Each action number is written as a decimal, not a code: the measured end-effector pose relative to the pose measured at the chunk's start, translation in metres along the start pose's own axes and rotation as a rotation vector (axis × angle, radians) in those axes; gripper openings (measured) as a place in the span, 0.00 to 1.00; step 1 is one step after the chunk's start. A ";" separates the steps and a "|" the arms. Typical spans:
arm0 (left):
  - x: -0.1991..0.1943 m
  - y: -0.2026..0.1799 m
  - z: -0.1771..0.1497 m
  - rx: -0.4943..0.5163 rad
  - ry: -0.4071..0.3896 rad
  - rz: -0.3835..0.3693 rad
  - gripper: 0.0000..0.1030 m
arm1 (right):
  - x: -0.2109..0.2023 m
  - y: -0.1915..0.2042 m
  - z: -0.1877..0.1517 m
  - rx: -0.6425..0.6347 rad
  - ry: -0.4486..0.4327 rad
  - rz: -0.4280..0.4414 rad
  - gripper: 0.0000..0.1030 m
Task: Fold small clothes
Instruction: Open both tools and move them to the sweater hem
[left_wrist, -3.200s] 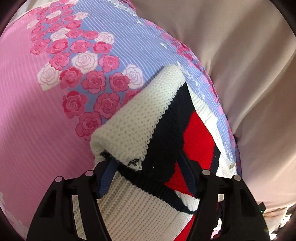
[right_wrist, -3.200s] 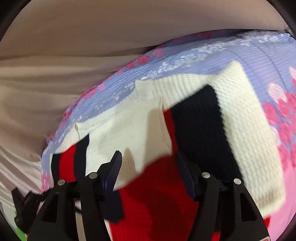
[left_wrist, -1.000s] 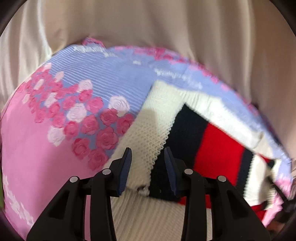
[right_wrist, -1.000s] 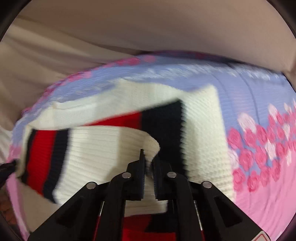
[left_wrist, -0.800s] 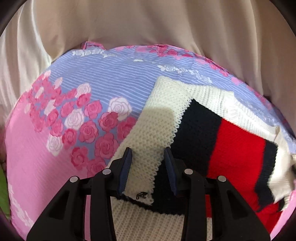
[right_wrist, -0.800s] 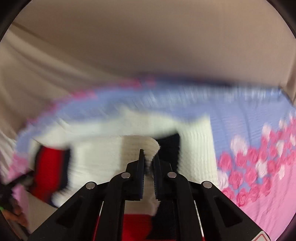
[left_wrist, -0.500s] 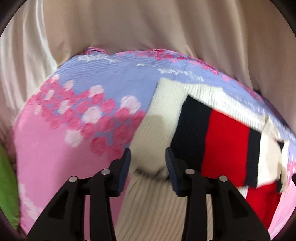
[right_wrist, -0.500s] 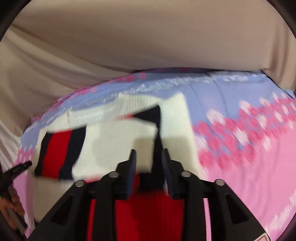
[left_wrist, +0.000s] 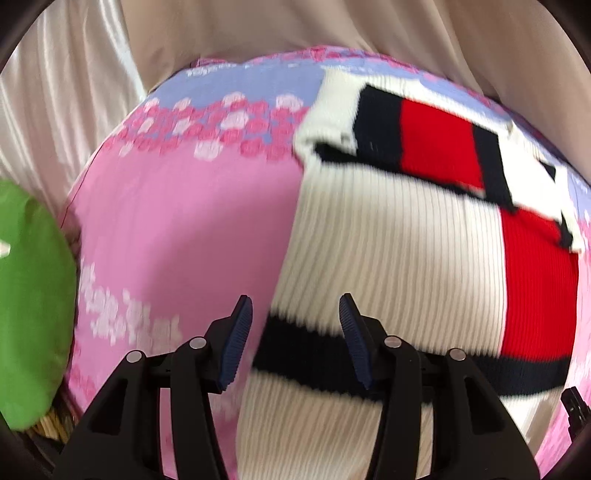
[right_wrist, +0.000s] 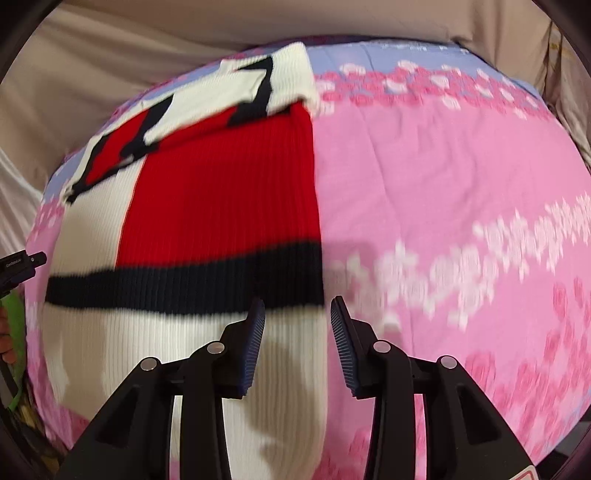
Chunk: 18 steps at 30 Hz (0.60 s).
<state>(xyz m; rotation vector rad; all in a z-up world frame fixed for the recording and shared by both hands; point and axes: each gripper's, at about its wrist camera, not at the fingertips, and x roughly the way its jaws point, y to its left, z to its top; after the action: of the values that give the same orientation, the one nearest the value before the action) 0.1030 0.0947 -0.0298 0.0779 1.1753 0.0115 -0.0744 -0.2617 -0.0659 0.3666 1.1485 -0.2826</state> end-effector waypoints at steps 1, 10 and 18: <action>-0.002 0.000 -0.008 0.005 0.007 -0.002 0.46 | -0.002 0.000 -0.008 0.000 0.005 0.004 0.38; -0.013 0.015 -0.057 0.020 0.055 0.013 0.46 | -0.016 -0.007 -0.055 0.012 0.036 0.005 0.46; -0.016 0.043 -0.092 -0.018 0.101 -0.011 0.53 | -0.026 -0.015 -0.078 0.034 0.041 0.005 0.51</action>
<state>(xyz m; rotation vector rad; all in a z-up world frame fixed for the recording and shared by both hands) 0.0131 0.1414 -0.0471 0.0556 1.2767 0.0160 -0.1549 -0.2415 -0.0722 0.4068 1.1842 -0.2917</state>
